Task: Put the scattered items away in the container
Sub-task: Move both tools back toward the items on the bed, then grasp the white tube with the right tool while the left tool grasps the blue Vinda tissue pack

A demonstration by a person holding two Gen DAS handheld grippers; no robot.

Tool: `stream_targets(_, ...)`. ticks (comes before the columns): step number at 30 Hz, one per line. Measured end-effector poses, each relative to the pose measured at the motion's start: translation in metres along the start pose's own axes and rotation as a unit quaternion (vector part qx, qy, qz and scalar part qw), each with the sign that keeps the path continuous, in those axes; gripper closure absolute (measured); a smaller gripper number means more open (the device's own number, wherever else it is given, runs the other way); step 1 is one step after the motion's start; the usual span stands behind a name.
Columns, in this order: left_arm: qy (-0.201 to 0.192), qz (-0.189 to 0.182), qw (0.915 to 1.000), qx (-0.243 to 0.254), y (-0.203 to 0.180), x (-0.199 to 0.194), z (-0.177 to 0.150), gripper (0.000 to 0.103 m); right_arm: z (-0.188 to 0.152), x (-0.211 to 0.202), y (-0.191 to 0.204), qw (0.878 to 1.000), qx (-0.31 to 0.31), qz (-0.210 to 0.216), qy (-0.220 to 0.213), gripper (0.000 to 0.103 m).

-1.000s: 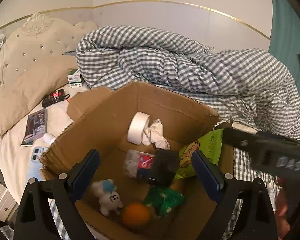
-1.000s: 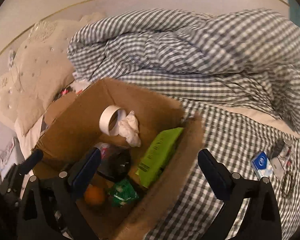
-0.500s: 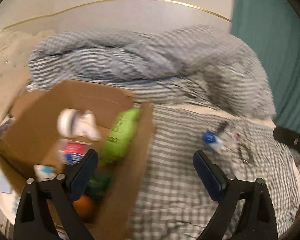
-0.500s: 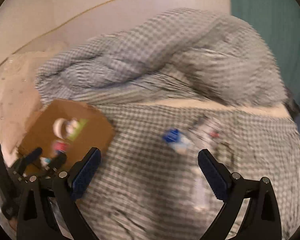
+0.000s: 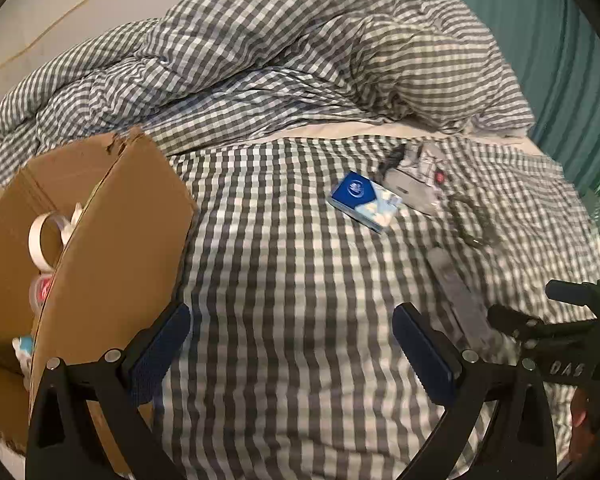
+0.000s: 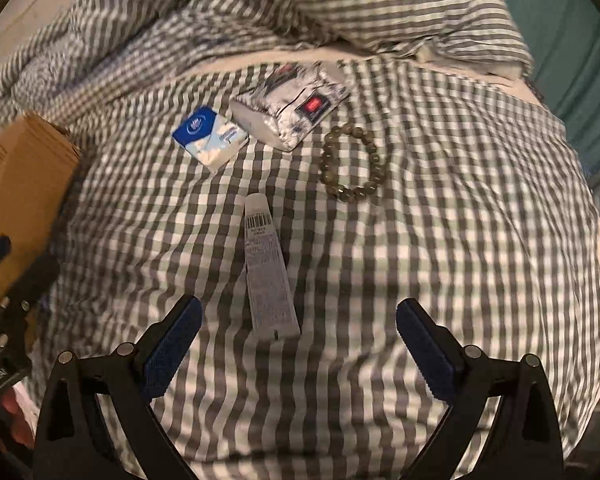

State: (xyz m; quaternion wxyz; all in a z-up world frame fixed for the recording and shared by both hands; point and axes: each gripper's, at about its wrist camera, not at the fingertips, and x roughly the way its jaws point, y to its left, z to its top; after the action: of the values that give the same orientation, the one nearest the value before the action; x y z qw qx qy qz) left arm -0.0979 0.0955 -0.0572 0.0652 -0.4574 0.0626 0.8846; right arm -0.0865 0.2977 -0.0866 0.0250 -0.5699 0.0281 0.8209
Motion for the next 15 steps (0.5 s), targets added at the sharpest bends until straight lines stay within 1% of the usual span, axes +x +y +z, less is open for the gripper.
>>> stream_targets(4, 0.005, 0.013, 0.9999, 0.008, 0.000, 0.018, 0.012, 0.000, 0.021, 0.020, 0.018, 0.999, -0.035, -0.023, -0.002, 0.006)
stream_targets(6, 0.009, 0.011, 0.9999, 0.003, 0.002, 0.027, 0.018, 0.000, 0.030, 0.028, 0.025, 0.998, -0.047, -0.028, -0.004, 0.006)
stream_targets(9, 0.020, 0.009, 0.9998, -0.001, 0.006, 0.041, 0.023, 0.000, 0.041, 0.044, 0.033, 0.998, -0.050, -0.037, -0.004, 0.006)
stream_targets(11, 0.026, 0.011, 0.9996, 0.000, 0.008, 0.052, 0.025, 0.000, 0.046, 0.059, 0.036, 0.998, -0.045, -0.051, -0.001, 0.006)
stream_targets(13, 0.028, 0.012, 0.9995, 0.003, 0.009, 0.059, 0.026, 0.000, 0.046, 0.071, 0.036, 0.998, -0.041, -0.041, 0.010, 0.010)
stream_targets(14, 0.030, 0.012, 0.9995, 0.004, 0.009, 0.062, 0.026, 0.000, 0.044, 0.080, 0.035, 0.999, -0.035, -0.030, 0.021, 0.022)
stream_targets(15, 0.033, 0.012, 0.9994, 0.004, 0.009, 0.067, 0.027, 0.000, 0.042, 0.087, 0.033, 0.999, -0.029, -0.022, 0.033, 0.028)
